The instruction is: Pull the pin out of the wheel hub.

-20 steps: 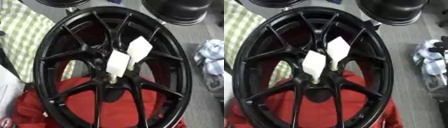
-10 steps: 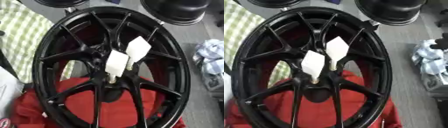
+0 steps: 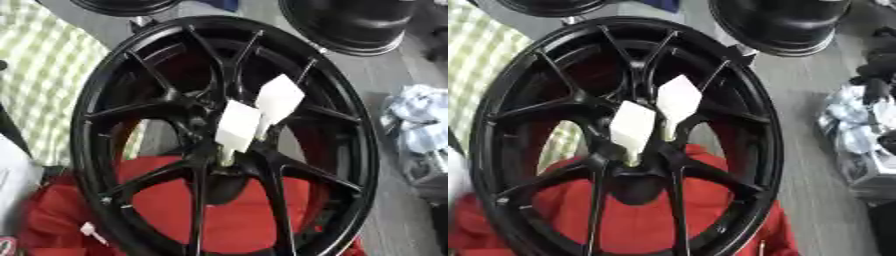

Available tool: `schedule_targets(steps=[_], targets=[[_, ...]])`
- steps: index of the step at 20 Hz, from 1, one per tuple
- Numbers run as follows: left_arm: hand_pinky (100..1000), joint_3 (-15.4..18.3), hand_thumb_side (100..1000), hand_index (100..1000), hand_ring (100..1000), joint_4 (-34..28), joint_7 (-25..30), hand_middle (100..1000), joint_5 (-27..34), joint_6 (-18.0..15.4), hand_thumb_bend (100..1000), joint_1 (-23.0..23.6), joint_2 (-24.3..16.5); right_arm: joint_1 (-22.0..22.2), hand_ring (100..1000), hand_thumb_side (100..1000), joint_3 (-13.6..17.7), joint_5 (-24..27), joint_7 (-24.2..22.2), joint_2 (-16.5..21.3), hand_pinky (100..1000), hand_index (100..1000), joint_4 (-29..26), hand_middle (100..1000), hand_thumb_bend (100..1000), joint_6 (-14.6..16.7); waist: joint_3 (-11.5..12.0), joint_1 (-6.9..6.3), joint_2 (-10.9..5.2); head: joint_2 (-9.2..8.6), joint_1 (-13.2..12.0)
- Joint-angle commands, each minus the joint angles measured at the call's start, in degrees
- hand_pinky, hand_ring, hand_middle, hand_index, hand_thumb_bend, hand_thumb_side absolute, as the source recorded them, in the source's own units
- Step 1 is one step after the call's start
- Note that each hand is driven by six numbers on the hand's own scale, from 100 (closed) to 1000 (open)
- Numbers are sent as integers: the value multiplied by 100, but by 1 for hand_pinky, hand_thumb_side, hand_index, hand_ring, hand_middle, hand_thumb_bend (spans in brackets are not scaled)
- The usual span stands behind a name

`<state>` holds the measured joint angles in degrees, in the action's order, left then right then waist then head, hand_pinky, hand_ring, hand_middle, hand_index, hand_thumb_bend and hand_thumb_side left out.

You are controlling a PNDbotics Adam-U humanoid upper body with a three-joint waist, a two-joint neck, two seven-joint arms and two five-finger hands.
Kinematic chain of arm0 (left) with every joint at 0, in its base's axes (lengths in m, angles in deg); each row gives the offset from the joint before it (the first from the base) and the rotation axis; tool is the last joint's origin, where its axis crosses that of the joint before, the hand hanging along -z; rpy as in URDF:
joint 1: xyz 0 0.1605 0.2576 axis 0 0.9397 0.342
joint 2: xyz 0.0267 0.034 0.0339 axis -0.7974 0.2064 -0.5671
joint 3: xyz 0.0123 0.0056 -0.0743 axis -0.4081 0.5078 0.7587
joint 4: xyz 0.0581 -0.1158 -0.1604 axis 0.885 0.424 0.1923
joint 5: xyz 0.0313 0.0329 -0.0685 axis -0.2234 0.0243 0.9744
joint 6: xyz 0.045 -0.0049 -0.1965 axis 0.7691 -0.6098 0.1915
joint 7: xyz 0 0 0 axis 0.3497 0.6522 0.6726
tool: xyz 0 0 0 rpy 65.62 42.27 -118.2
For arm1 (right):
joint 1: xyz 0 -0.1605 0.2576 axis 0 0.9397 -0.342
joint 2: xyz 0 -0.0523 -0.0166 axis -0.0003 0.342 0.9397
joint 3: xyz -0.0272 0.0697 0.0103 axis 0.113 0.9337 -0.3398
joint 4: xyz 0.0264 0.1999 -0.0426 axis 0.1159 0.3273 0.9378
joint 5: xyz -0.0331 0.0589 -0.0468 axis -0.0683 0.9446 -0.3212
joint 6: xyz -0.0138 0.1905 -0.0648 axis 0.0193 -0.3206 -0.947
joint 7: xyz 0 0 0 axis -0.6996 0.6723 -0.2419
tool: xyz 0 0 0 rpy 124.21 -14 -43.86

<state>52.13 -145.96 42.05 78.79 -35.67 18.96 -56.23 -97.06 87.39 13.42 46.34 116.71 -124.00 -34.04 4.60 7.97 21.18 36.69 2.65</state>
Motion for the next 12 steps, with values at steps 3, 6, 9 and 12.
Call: schedule_targets(steps=[3,6,9,12], targets=[[610,13,738,806,687,-120,2,660,-33,13,100,-17,-199,-50,731,201,-220,-477,-447,933,861,780,-107,701,100,462,-1,-12,-154,34,122],[610,9,739,806,687,-120,5,659,-33,11,100,-29,-200,-64,741,124,-252,-752,-722,1381,859,783,-107,706,100,662,12,-6,-144,15,254],[610,-3,739,806,687,-120,14,659,-37,28,100,-32,-199,-255,752,209,-402,-1022,-944,1819,860,788,-107,722,100,648,21,-5,-133,45,293],[609,-17,739,806,686,-120,30,659,-37,31,100,-54,-190,-482,754,216,-626,-1300,-962,2271,861,789,-107,723,100,544,60,-22,-119,63,316]])
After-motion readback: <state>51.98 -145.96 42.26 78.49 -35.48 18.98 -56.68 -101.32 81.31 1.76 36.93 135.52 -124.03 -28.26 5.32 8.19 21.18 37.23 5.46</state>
